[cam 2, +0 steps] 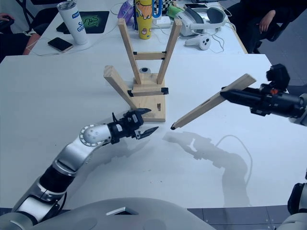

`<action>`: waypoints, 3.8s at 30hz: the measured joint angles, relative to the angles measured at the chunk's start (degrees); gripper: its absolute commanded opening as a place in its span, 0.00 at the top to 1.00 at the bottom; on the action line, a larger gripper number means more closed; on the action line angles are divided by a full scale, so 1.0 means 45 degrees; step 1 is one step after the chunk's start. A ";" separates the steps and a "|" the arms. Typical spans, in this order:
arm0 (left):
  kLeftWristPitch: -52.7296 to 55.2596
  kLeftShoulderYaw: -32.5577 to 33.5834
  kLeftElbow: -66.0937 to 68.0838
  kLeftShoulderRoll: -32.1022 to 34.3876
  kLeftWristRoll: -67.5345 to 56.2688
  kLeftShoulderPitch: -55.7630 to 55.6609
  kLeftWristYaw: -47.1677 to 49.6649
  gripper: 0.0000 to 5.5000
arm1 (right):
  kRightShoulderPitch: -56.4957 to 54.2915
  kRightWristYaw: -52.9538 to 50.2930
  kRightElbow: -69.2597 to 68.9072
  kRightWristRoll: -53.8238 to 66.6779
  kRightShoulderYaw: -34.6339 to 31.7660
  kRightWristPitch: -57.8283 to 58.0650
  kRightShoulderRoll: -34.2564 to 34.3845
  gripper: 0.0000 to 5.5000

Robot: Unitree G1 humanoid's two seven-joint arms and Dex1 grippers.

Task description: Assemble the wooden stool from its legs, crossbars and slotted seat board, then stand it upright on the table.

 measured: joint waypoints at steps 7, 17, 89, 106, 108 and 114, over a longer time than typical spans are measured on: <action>-0.0026 0.0006 0.2621 -0.1270 0.0938 -0.0744 0.0312 0.36 | -0.0514 0.0343 0.0412 -0.0323 0.0355 -0.0144 0.0123 0.63; 0.0480 0.0037 0.3779 -0.1047 0.1622 -0.1685 -0.0916 0.36 | -0.2321 -0.0540 0.0107 -0.0444 0.0179 -0.0450 0.1561 0.63; -0.0406 0.1057 0.4035 -0.0206 0.1629 -0.1237 -0.2189 0.36 | -0.6317 0.0460 0.3551 -0.7159 0.5584 -0.7121 0.6165 0.63; -0.0061 0.1423 0.3943 -0.0502 0.1493 -0.0865 -0.1897 0.36 | -0.4037 -0.1453 0.1969 -0.5966 0.4641 -0.7916 0.7381 0.63; -0.0013 0.1440 0.3974 -0.0453 0.1499 -0.0865 -0.1888 0.36 | -0.4094 -0.1599 0.2271 -0.5966 0.4646 -0.8045 0.7658 0.63; 0.0163 0.1564 0.4236 -0.0640 0.1432 -0.0918 -0.1883 0.36 | -0.3713 -0.1834 0.2243 -0.5966 0.4682 -0.8534 0.7780 0.63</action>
